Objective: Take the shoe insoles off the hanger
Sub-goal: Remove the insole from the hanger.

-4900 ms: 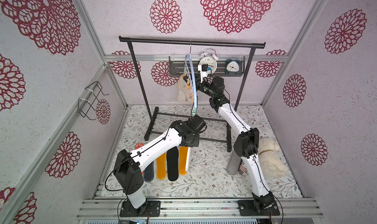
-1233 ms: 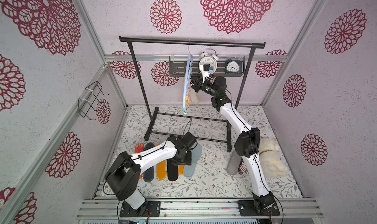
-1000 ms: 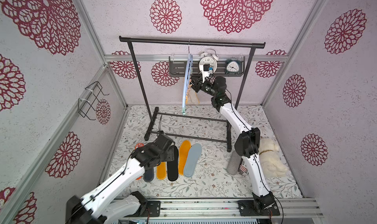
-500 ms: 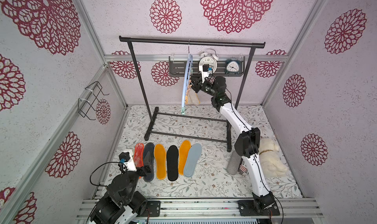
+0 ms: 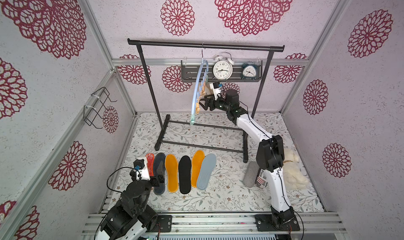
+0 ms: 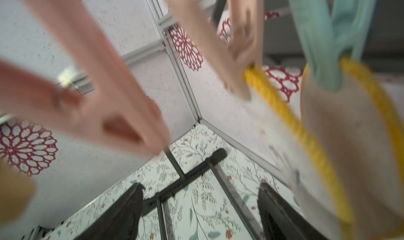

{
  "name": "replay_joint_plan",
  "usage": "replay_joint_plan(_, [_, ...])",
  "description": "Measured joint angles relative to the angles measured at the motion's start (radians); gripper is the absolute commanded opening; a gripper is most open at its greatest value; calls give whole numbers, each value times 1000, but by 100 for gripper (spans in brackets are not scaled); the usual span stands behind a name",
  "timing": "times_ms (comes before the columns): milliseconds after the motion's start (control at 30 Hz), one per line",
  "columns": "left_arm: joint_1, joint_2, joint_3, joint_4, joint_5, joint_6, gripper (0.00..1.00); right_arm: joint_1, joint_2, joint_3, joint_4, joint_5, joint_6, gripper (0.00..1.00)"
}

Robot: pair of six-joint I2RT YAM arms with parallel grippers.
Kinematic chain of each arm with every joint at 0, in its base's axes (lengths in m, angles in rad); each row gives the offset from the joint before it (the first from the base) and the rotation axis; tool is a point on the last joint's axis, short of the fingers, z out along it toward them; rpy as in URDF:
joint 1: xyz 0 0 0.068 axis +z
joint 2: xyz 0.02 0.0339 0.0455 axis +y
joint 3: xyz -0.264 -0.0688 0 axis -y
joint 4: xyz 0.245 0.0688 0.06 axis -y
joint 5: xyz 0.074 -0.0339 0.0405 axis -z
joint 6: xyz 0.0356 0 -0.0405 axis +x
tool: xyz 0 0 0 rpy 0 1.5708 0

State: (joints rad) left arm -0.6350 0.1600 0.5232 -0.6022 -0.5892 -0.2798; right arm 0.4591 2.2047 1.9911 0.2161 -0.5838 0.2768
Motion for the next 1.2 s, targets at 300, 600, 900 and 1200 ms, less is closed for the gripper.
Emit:
replay_joint_plan(300, [0,84,0,16,39,0,87,8,-551,-780,194,105,-67,99])
replay_joint_plan(600, [0,134,0,34,92,0,86,10,-1105,-1404,142,357,-248,99])
replay_joint_plan(900, [2,221,-33,107,154,-12,87,8,-1439,-1692,29,605,-304,99])
replay_joint_plan(1200, [163,523,-105,447,346,-69,86,-4,-1613,-1778,-42,632,-302,96])
